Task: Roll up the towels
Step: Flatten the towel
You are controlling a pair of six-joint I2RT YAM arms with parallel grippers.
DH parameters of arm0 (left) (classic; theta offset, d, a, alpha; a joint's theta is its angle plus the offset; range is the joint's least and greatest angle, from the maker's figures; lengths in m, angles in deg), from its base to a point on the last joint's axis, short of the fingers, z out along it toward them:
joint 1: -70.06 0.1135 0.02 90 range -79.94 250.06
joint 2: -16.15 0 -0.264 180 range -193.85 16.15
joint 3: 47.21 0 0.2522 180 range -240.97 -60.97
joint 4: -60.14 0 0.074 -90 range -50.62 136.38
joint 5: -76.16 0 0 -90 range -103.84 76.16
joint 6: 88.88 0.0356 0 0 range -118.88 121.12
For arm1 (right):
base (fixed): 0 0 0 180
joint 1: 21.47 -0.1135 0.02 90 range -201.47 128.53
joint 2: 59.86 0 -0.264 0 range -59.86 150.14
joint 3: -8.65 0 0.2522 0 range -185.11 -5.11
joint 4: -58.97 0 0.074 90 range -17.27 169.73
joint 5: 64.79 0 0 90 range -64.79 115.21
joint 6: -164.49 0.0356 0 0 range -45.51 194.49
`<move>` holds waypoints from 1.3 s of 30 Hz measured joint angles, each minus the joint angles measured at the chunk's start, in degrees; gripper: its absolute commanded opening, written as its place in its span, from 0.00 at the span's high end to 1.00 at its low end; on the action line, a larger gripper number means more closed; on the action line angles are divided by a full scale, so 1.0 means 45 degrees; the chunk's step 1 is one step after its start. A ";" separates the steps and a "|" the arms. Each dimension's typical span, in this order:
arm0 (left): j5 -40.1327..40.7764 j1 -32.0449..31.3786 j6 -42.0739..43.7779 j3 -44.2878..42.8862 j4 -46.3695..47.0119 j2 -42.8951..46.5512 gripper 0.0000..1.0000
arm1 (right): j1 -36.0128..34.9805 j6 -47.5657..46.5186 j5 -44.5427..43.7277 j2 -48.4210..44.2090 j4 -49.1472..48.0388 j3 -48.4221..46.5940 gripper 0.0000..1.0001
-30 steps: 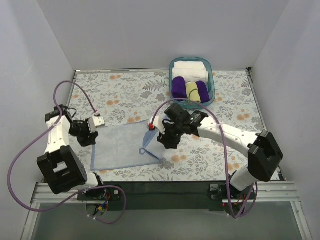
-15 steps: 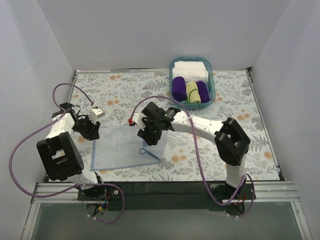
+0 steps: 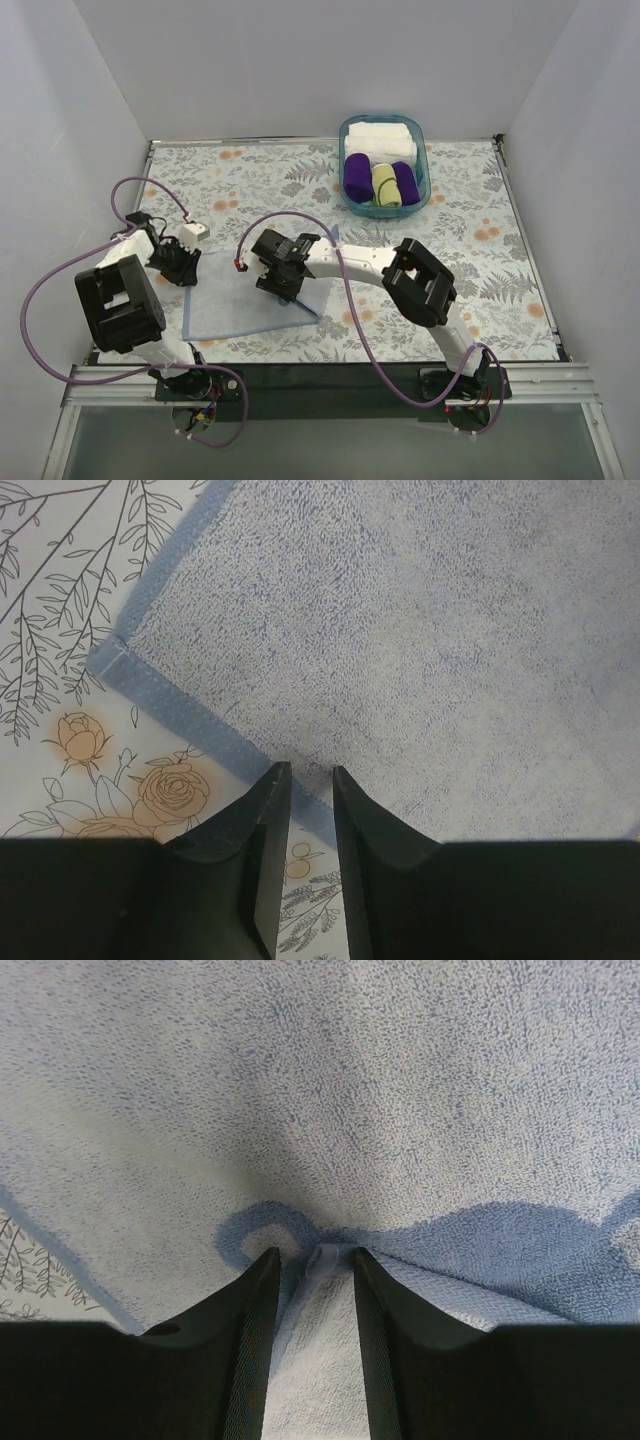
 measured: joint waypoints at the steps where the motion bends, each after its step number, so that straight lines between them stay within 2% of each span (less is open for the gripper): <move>1: 0.0092 -0.0019 -0.0063 0.0049 0.0053 -0.0024 0.80 | -0.0034 0.0019 -0.0160 0.0044 0.0010 0.0000 0.66; 8: 0.0593 -0.0121 -0.0325 0.0189 0.0602 -0.0321 1.00 | -0.0209 0.0117 -0.0748 0.0049 0.0000 0.0029 0.67; 13: 0.0753 -0.0126 -0.0515 0.0000 0.0500 -0.0529 1.00 | -0.0209 0.0083 -0.0845 -0.0262 0.0121 0.0423 0.74; 14: 0.0753 -0.0126 -0.0529 -0.0039 0.0466 -0.0563 1.00 | -0.0209 0.0083 -0.0874 -0.0379 0.0180 0.0554 0.81; 17: 0.0758 -0.0126 -0.0578 -0.0194 0.0306 -0.0695 1.00 | -0.0175 -0.0005 -0.1030 -0.0826 0.0262 0.0991 0.88; 23: 0.0850 -0.0151 -0.0612 -0.0423 0.0073 -0.0894 1.00 | 0.0199 -0.0121 -0.1224 -0.2137 0.0588 0.2152 0.87; 26: 0.0952 -0.0165 -0.0617 -0.0529 -0.0034 -0.0981 1.00 | 0.0641 -0.0214 -0.1370 -0.2963 0.0801 0.2973 0.97; 27: 0.0981 -0.0175 -0.0622 -0.0568 -0.0073 -0.1015 1.00 | 0.0797 -0.0248 -0.1418 -0.3245 0.0816 0.3274 0.98; 36: 0.1078 -0.0223 -0.0680 -0.1078 -0.0534 -0.1457 1.00 | 0.2346 -0.1156 -0.2021 -0.6290 0.1307 0.7655 0.99; 37: 0.1083 -0.0228 -0.0685 -0.1151 -0.0573 -0.1515 1.00 | 0.2438 -0.1326 -0.2025 -0.6460 0.1452 0.7975 0.95; 38: 0.1088 -0.0233 -0.0690 -0.1200 -0.0583 -0.1559 1.00 | 0.2477 -0.1481 -0.1972 -0.6562 0.1627 0.8179 0.70; 39: 0.1083 -0.0233 -0.0690 -0.1253 -0.0617 -0.1603 1.00 | 0.2472 -0.1642 -0.1734 -0.6611 0.1894 0.8238 0.56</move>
